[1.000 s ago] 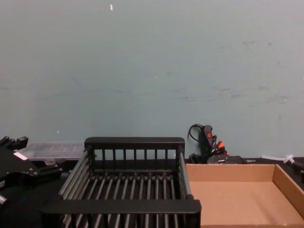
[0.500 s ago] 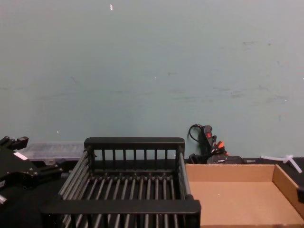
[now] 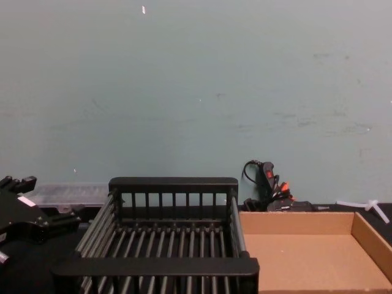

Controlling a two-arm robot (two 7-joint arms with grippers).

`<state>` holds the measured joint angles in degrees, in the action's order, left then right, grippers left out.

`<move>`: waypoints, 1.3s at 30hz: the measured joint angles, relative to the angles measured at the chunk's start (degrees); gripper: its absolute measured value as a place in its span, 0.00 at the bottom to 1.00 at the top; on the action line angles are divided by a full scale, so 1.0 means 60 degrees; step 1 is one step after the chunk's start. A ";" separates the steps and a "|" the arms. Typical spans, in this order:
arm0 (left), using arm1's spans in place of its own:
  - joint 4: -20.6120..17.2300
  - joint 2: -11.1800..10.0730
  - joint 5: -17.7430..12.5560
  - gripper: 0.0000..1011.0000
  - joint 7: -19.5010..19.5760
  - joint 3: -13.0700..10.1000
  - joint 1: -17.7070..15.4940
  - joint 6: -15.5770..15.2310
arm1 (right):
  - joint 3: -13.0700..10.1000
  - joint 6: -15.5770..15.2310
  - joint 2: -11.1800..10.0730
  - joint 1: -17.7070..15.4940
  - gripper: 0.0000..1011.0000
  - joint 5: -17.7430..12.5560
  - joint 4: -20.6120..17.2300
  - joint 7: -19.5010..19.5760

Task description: Pick up the white tape and place it into the black box , Pick up the silver tape and place it into the brown box.

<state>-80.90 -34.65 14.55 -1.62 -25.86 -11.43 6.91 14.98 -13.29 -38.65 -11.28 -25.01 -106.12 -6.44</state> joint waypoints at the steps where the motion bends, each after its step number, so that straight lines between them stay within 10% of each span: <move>1: 0.0000 0.0000 0.0000 0.99 0.0000 0.0000 -0.0001 0.0000 | -0.0004 -0.0153 0.0072 -0.0045 0.99 0.0003 0.0004 0.0017; 39: 0.0000 0.0000 0.0000 0.99 0.0000 0.0000 0.0000 0.0000 | 0.0118 -0.1134 0.1293 0.0735 0.99 0.0736 0.0982 -0.0528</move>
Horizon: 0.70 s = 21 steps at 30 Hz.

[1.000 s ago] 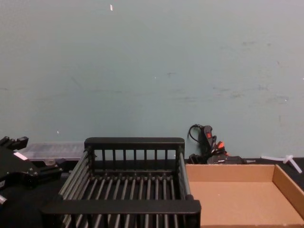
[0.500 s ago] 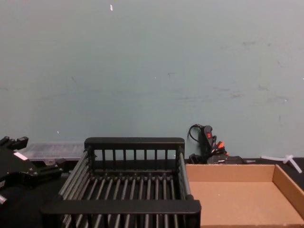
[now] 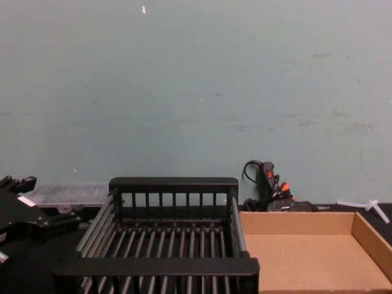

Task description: Pick up the white tape and place it into the black box , Pick up the silver tape and place it into the brown box.

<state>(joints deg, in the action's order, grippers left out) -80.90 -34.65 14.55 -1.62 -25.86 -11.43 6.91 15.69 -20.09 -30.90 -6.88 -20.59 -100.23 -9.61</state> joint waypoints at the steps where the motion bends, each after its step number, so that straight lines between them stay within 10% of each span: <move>1: 0.0000 0.0000 0.0001 0.99 0.0000 0.0000 0.0000 0.0000 | -0.0006 -0.0005 0.0018 0.0006 0.99 0.0017 0.0010 -0.0009; 21: 0.0000 0.0000 0.0000 0.99 0.0000 0.0000 0.0000 0.0000 | -0.0232 -0.0209 0.0413 0.0003 0.99 0.0433 0.0128 -0.0220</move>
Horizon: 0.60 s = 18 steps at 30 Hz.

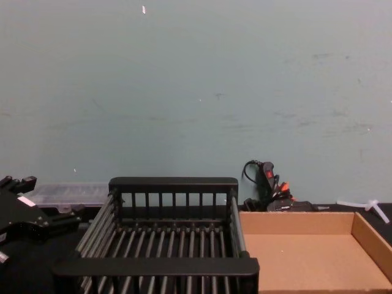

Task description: Pick up the white tape and place it into the black box , Pick up the silver tape and place it into the brown box.

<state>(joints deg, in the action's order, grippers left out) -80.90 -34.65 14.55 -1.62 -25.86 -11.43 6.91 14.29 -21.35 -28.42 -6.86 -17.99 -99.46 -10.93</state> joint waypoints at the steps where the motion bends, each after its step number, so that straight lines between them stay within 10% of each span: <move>1: 0.0000 0.0000 0.0001 0.99 0.0000 0.0000 0.0000 0.0000 | 0.0000 -0.0001 -0.0001 0.0000 0.99 0.0000 0.0000 0.0000; 18: 0.0000 0.0000 0.0000 0.99 0.0000 0.0000 0.0000 0.0000 | 0.0004 0.0006 -0.0019 -0.0002 0.86 -0.0015 -0.0001 0.0013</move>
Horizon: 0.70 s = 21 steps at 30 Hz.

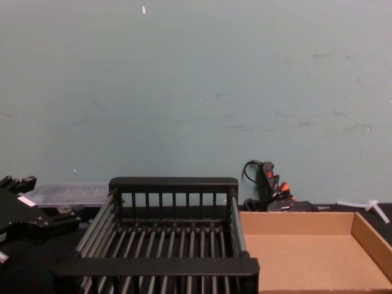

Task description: Pick up the white tape and place it into the black box , Pick up the silver tape and place it into the brown box.

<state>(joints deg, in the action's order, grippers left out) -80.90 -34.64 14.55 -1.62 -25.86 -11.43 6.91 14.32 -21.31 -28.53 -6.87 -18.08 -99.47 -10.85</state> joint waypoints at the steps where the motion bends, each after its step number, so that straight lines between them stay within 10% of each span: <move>1: 0.0000 0.0000 0.0000 0.99 0.0000 0.0000 0.0000 0.0000 | 0.0002 0.0001 -0.0001 0.0000 0.83 -0.0001 -0.0001 0.0000; 21: 0.0000 0.0000 0.0000 0.99 0.0000 0.0000 -0.0001 0.0000 | 0.0007 0.0012 -0.0008 0.0000 0.21 -0.0024 -0.0007 0.0013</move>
<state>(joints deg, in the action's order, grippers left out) -80.90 -34.64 14.55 -1.62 -25.86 -11.43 6.91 14.36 -21.24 -28.58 -6.87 -18.23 -99.51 -10.77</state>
